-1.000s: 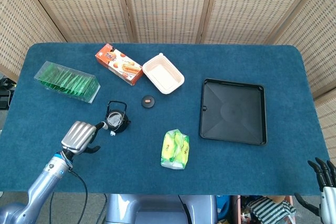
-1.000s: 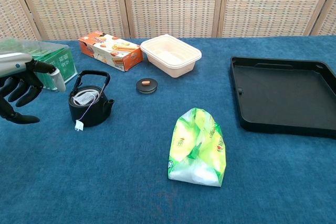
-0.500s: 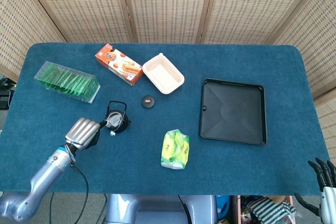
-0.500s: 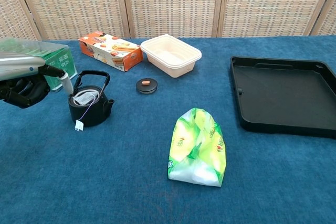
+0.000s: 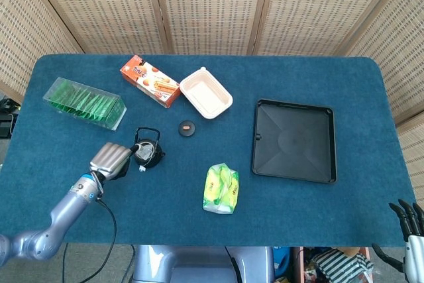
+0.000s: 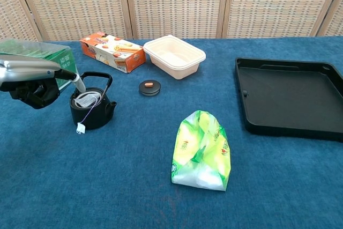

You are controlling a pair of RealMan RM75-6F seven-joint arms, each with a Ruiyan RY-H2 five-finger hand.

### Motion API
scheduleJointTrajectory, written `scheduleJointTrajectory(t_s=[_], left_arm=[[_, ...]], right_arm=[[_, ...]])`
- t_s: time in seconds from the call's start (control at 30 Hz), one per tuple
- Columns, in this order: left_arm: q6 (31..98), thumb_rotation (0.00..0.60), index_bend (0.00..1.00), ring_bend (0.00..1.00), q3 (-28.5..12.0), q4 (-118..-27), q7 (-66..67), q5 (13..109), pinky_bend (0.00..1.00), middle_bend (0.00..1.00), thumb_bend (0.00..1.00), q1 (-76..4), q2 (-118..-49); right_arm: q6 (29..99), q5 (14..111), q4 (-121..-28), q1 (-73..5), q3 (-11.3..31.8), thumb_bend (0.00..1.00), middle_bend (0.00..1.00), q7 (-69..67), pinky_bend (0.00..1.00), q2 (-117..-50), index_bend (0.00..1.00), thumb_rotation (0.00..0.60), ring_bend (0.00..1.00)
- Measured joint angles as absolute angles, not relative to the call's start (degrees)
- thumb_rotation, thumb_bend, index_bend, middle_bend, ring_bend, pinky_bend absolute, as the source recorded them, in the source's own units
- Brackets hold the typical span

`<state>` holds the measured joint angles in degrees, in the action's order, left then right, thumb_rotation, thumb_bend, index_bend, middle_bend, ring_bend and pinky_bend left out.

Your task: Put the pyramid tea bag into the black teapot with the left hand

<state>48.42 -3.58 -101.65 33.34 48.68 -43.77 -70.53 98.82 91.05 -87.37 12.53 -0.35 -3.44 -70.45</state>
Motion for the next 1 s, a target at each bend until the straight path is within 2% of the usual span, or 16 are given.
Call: scheduleJointTrajectory(t_s=[0.73,1.0], left_arm=[[46.3,0.600,0.19,0.71,0.2,-98.8,37.8,36.4,0.70,0.78,1.00,-51.5,-74.3],[50.1,0.600,0.19,0.71,0.0,-100.7,35.2,39.9,0.70,0.78,1.00,-50.6,-73.7]], right_arm=[[98.9,90.8,-87.0,12.8,-0.4,0.10,0.20,-4.1,0.17,-70.3,0.18,0.600,0.06],[98.7,90.7,-86.9,12.8,-0.4,0.10,0.20,-4.2,0.17,-70.4,0.18,0.600,0.06]])
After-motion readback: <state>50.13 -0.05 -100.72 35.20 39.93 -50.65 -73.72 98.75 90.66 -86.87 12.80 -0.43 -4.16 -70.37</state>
